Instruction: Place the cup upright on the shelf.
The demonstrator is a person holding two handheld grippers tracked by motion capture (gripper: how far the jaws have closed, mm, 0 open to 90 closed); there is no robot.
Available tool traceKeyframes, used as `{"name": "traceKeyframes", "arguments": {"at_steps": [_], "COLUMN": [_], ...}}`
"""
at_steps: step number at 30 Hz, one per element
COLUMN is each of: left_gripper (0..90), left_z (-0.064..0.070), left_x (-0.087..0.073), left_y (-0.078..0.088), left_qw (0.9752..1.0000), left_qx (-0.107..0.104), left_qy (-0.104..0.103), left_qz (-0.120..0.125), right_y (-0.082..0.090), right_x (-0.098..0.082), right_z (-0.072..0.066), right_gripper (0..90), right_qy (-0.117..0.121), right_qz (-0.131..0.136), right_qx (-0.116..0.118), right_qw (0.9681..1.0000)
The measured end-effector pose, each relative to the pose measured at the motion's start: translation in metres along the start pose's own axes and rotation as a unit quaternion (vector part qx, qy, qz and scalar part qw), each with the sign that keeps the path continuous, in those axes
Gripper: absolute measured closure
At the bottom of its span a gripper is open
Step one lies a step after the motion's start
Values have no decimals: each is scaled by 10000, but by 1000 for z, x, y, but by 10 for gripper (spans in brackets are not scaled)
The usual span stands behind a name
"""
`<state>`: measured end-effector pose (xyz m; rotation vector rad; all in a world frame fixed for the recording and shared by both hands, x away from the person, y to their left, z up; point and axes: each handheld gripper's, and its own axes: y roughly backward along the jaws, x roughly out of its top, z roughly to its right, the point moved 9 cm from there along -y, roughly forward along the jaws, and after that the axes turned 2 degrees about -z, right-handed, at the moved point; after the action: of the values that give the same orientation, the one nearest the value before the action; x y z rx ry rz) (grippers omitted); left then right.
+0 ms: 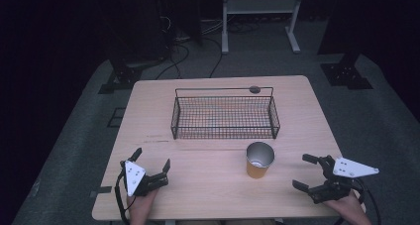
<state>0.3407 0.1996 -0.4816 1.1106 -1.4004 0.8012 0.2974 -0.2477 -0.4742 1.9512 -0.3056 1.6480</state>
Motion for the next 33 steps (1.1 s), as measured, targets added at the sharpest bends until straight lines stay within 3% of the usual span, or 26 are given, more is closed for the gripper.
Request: {"name": "traceKeyframes", "arguments": {"at_steps": [17,33], "left_gripper": [0,0], "left_z": [0,1], "left_x": [0,0], "left_y": [0,0], "left_qw": [10000,10000], "left_qx": [-22,-31], "left_qy": [-10,-26], "left_qz": [-8,-11], "right_y": [-27,-54], "right_x": [12,16], "right_z": [-8,-13], "right_gripper": [13,1], "right_qy": [146,132], "right_qz": [-236,-394], "right_qx": [114,224], "right_qw": [9995,9989]}}
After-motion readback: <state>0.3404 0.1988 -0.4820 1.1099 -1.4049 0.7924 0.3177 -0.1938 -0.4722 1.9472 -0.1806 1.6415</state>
